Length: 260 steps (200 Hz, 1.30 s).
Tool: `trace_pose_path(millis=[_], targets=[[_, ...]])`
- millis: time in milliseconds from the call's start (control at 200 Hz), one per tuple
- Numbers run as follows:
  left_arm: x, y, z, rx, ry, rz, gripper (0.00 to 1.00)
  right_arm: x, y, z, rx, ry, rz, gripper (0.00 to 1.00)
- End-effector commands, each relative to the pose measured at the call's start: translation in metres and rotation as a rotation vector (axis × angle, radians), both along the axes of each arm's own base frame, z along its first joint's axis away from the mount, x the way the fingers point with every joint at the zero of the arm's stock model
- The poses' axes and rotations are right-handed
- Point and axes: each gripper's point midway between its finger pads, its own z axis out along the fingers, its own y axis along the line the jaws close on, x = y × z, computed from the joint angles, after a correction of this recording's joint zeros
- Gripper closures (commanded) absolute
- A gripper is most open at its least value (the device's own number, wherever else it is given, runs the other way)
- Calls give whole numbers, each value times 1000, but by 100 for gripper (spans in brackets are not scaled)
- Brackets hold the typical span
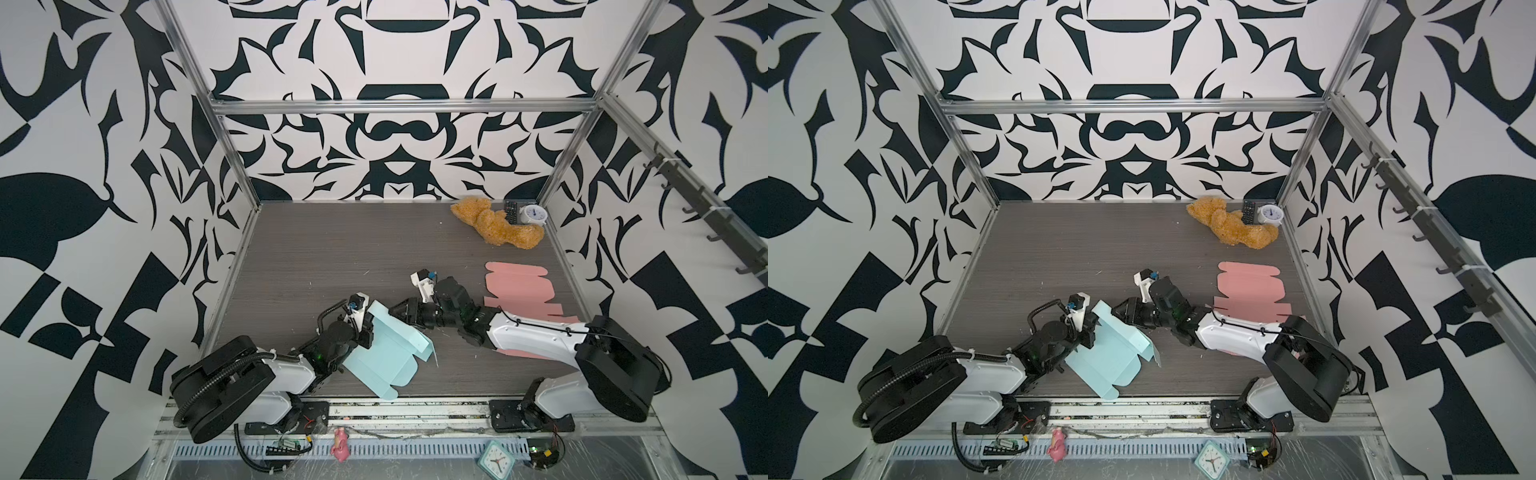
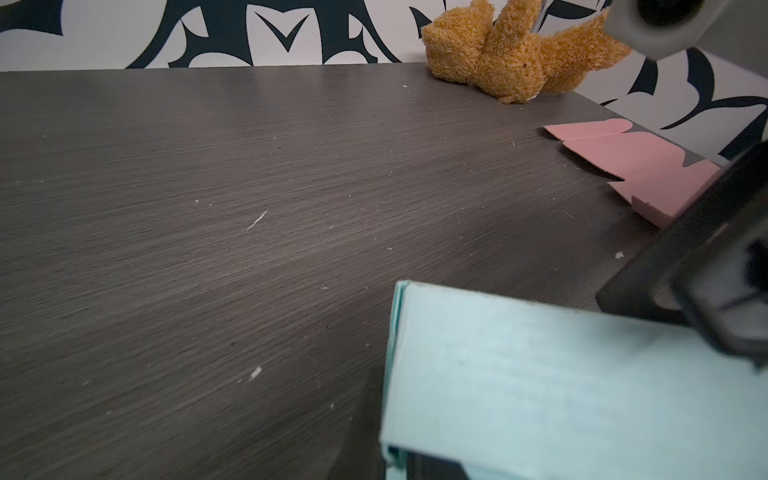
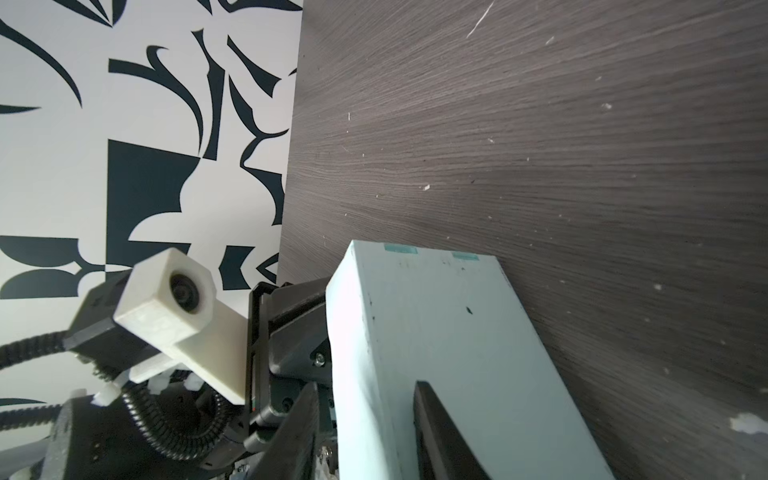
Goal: Fold the paper box
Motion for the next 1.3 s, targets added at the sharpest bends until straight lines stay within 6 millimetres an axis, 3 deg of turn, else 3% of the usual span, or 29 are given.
trace_pose_path(millis=[0,290,455,805,1110,1295], targets=[[4,-6,5,-3,-2,7,88,-32,28,46,196,-22,172,61],[6,-9,7,1,-7,0,85,-29,19,29,96,-53,155,62],[7,-9,-1,26,-11,-1,84,-27,9,14,44,-64,120,56],[3,-12,1,16,-15,-24,87,-25,-3,8,-59,-113,108,55],[3,-6,6,25,-1,9,90,-17,-30,39,-242,-272,98,55],[6,10,9,52,95,117,90,-10,-55,67,-383,-390,75,55]])
